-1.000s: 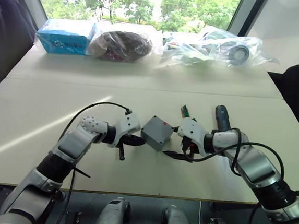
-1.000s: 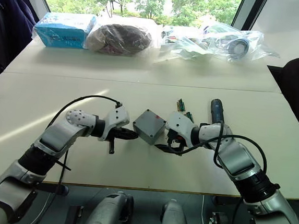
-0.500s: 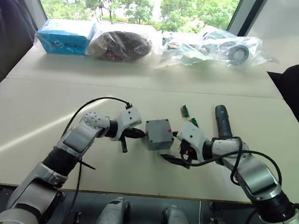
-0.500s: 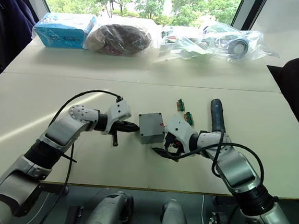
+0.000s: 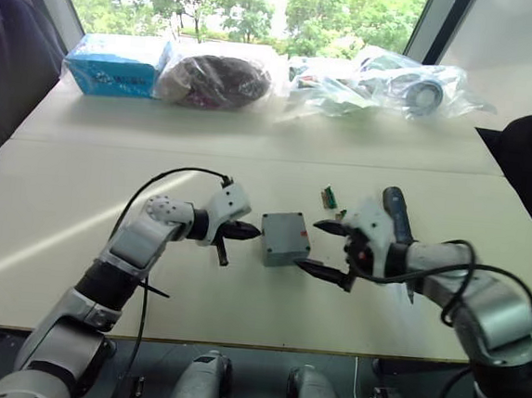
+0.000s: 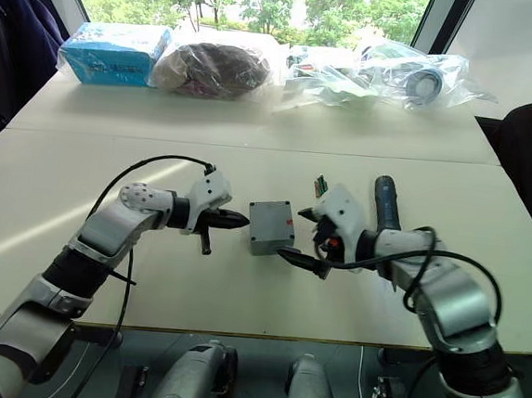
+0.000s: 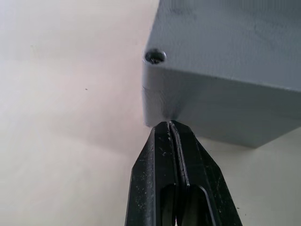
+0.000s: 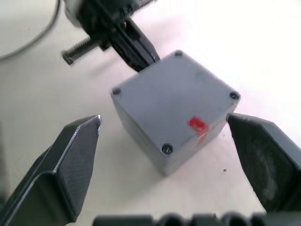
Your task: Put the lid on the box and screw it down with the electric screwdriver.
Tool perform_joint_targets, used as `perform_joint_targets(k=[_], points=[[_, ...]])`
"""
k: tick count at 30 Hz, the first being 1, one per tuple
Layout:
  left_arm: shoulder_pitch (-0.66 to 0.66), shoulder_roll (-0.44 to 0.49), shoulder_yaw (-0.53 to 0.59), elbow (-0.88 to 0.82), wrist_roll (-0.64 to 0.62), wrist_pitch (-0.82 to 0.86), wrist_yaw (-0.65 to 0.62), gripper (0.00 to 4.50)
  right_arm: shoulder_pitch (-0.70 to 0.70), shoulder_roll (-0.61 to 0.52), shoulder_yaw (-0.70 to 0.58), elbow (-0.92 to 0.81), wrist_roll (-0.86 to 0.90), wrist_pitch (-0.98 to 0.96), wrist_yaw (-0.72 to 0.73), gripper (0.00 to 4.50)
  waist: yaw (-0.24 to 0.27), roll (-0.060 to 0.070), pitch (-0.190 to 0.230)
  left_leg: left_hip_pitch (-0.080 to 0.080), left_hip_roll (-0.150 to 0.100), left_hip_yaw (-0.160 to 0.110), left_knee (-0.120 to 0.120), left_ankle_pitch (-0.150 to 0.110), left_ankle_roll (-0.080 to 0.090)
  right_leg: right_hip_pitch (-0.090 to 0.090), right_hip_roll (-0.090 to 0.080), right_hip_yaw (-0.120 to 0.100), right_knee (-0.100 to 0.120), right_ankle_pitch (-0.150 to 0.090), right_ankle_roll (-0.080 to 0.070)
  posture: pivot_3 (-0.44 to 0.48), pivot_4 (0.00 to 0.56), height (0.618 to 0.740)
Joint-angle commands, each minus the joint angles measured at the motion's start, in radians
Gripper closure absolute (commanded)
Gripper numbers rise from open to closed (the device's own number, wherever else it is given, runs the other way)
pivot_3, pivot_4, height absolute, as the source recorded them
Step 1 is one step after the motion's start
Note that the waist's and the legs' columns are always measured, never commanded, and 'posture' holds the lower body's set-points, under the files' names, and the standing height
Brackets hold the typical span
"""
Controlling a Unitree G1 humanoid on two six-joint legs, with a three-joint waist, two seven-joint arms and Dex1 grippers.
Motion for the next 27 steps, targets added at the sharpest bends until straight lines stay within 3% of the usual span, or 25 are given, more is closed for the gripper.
perform_joint_targets(k=[1, 2, 8, 15, 18, 22, 27], points=[[-0.042, 0.028, 0.079, -0.033, -0.06, 0.001, -0.038, 4.5, -0.092, 0.019, -0.142, 0.068, 0.127, 0.048, -0.024, 0.04, -0.001, 0.0, 0.0, 0.0, 0.0, 0.0, 0.0, 0.0, 0.0, 0.0, 0.0, 0.0, 0.0, 0.0, 0.0, 0.0, 0.15, 0.74], [-0.047, 0.035, 0.09, -0.034, -0.072, 0.008, -0.047, 4.5, -0.116, 0.027, -0.151, 0.109, 0.125, 0.041, -0.043, 0.04, -0.003, 0.0, 0.0, 0.0, 0.0, 0.0, 0.0, 0.0, 0.0, 0.0, 0.0, 0.0, 0.0, 0.0, 0.0, 0.0, 0.15, 0.74], [-0.084, 0.07, 0.146, -0.087, -0.158, 0.083, -0.09, 4.5, -0.287, 0.093, 0.067, 0.616, -0.209, -0.33, -0.122, 0.04, -0.007, 0.0, 0.0, 0.002, 0.0, 0.001, -0.001, 0.0, 0.0, 0.0, 0.0, 0.0, 0.0, 0.0, 0.0, 0.0, 0.15, 0.74], [-0.066, 0.088, 0.16, -0.148, -0.183, 0.127, -0.064, 4.5, -0.459, 0.198, 0.145, 1.083, -0.368, -0.645, -0.106, 0.04, -0.019, 0.0, 0.0, 0.002, -0.001, 0.003, -0.002, 0.0, -0.001, 0.0, 0.0, 0.001, 0.0, 0.0, 0.0, 0.0, 0.15, 0.74], [-0.045, 0.088, 0.16, -0.165, -0.186, 0.135, -0.046, 4.5, -0.513, 0.23, 0.151, 1.226, -0.414, -0.737, -0.116, 0.64, -0.027, 0.0, 0.0, 0.002, -0.001, 0.003, -0.002, 0.001, -0.001, 0.0, 0.0, 0.001, 0.0, 0.0, 0.0, 0.0, 0.15, 0.74], [-0.029, 0.087, 0.157, -0.183, -0.191, 0.14, -0.033, 4.5, -0.552, 0.255, 0.145, 1.34, -0.448, -0.813, -0.114, 2.1, -0.028, 0.001, 0.0, 0.002, 0.0, 0.002, -0.002, 0.001, -0.001, 0.0, 0.001, 0.001, 0.0, 0.0, 0.0, 0.0, 0.15, 0.74], [-0.012, 0.093, 0.154, -0.192, -0.195, 0.141, -0.028, 4.5, -0.579, 0.274, 0.133, 1.419, -0.466, -0.862, -0.109, 2.1, -0.029, 0.001, 0.0, 0.002, 0.0, 0.003, -0.002, 0.001, -0.002, 0.0, 0.001, 0.001, 0.0, 0.0, 0.0, 0.0, 0.15, 0.74]])
